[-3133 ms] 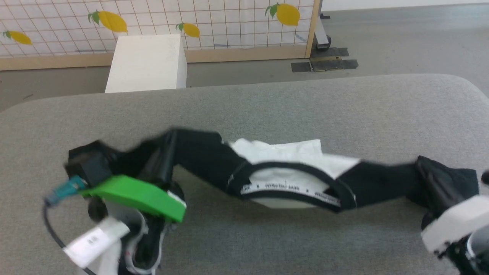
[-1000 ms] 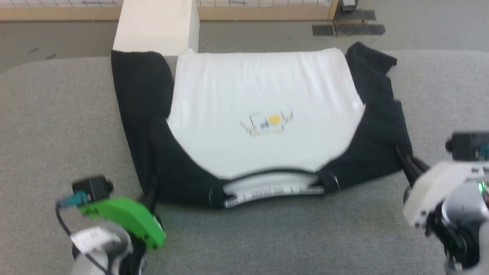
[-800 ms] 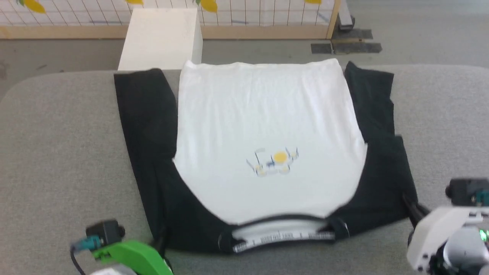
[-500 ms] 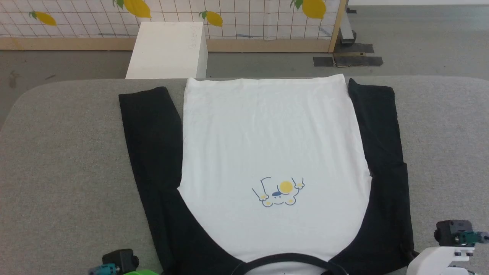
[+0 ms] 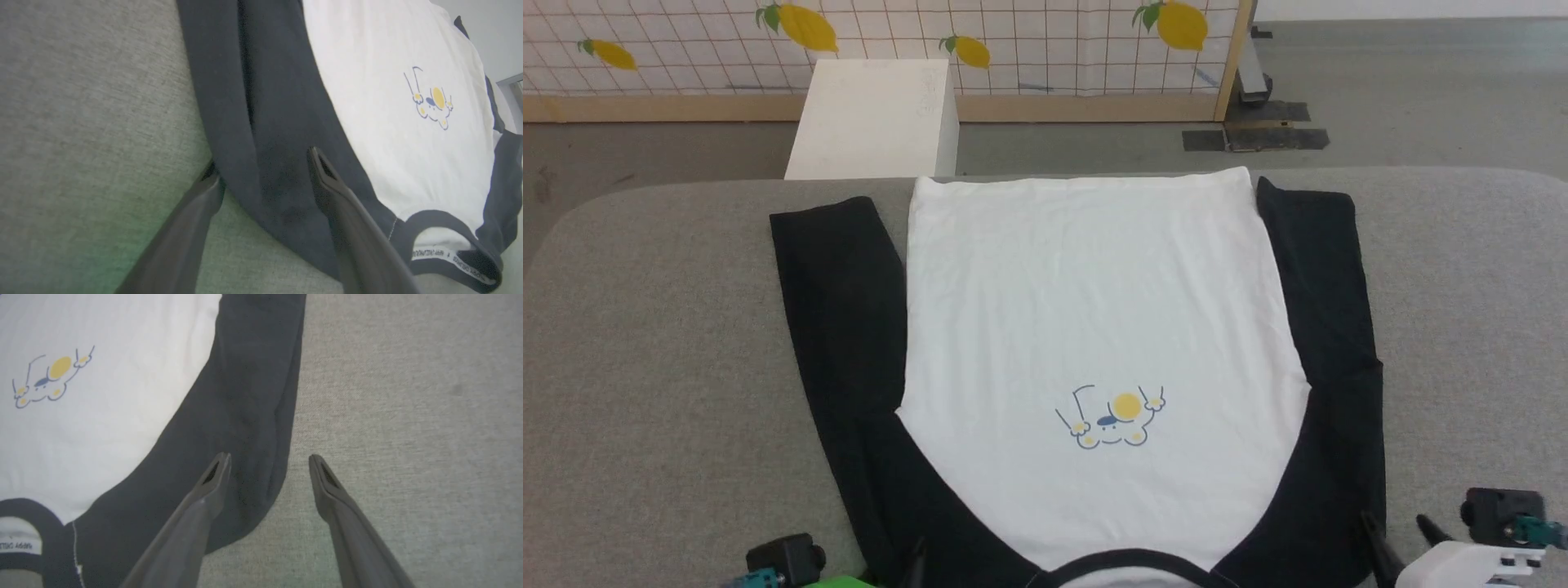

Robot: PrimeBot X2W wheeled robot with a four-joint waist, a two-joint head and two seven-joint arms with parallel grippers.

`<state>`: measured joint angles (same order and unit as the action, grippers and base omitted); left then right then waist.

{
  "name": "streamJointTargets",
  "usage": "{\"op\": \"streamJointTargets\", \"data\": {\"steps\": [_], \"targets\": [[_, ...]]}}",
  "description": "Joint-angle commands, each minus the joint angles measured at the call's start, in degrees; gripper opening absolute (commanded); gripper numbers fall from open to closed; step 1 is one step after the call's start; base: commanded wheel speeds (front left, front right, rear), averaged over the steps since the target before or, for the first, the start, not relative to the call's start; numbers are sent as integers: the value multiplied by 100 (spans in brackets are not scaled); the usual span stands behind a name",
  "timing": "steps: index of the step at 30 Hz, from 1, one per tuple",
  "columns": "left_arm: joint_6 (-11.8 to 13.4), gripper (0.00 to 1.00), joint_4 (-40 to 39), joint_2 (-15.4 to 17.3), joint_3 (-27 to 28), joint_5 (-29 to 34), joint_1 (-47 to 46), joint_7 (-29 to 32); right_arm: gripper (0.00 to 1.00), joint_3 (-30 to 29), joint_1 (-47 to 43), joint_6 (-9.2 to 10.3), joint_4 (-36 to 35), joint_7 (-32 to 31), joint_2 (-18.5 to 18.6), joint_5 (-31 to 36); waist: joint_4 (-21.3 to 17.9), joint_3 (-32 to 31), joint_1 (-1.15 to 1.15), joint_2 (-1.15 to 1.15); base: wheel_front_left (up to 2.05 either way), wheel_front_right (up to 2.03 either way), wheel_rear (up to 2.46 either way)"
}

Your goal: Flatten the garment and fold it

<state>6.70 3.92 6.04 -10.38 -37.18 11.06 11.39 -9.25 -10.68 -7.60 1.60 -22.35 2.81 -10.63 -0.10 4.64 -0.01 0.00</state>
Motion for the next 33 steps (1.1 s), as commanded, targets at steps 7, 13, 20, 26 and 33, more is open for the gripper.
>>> {"op": "streamJointTargets", "data": {"steps": [7,13,20,26,33], "targets": [[161,100,-452,303,230,334,-179,-386,100,-288,31,11,-598,1082,7,256,-55,-117,1,0,0,0,0],[183,100,-297,784,256,1064,-878,-884,100,-94,369,11,-802,2226,7,497,-177,59,1,0,0,0,0],[-117,100,544,1360,248,1525,-2596,-1057,100,354,1027,11,-761,2639,7,569,-416,762,1,0,0,0,0],[-435,100,1313,1961,312,1626,-4086,-590,100,730,1676,11,-737,2684,7,464,-733,1574,1,0,0,0,0],[-505,100,1961,2467,560,1399,-5256,455,100,1044,2171,11,-691,2789,7,237,-1082,2389,1,0,0,0,0]]}}
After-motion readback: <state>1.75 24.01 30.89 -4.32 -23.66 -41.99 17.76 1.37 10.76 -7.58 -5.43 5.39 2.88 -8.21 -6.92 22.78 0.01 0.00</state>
